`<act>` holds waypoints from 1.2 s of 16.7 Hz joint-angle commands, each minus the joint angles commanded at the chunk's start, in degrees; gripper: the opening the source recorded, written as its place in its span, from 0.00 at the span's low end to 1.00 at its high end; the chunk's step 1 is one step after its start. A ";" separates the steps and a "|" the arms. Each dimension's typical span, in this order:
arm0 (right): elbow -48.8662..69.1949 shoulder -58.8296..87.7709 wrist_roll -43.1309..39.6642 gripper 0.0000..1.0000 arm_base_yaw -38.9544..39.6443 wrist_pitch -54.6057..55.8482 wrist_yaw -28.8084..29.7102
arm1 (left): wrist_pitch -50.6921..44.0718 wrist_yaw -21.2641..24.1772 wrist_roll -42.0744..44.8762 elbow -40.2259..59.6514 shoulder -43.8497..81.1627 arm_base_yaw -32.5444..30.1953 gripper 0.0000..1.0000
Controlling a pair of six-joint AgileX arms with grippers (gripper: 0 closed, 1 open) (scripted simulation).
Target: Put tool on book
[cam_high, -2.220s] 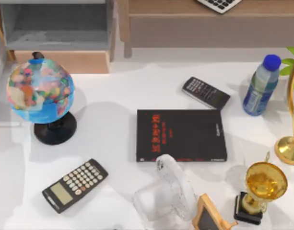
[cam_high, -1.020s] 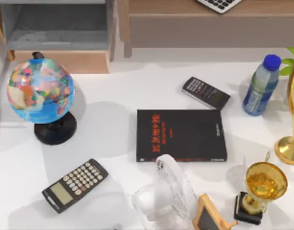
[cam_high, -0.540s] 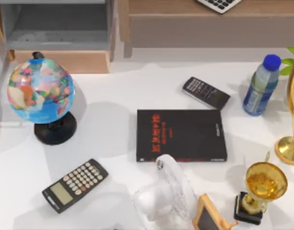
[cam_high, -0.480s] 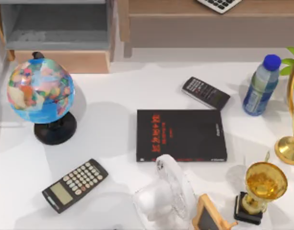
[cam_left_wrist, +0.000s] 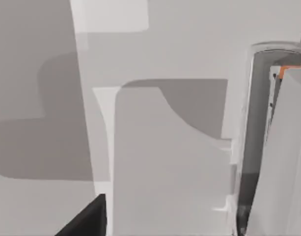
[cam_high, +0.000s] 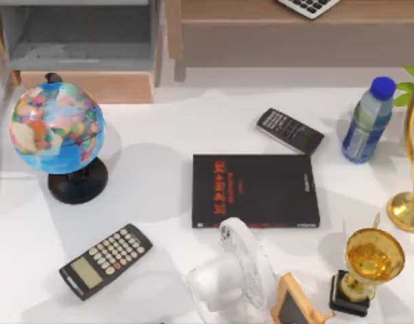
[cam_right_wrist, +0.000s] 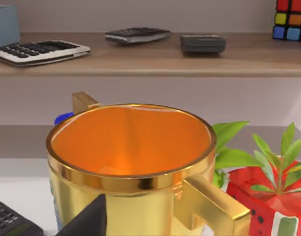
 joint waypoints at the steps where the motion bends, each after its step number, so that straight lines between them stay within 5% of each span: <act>1: 0.00 0.00 0.00 1.00 0.00 0.00 0.00 | 0.61 -0.05 -0.21 -0.18 0.32 -0.22 1.00; 6: 0.00 0.00 0.00 1.00 0.00 0.00 0.00 | 0.89 -0.08 -0.33 -0.29 0.62 -0.39 1.00; 19: 0.00 0.00 0.00 1.00 0.00 0.00 0.00 | 0.89 -0.08 -0.33 -0.29 0.62 -0.39 0.02; 20: 0.00 0.00 0.00 1.00 0.00 0.00 0.00 | 0.89 -0.08 -0.33 -0.29 0.62 -0.39 0.00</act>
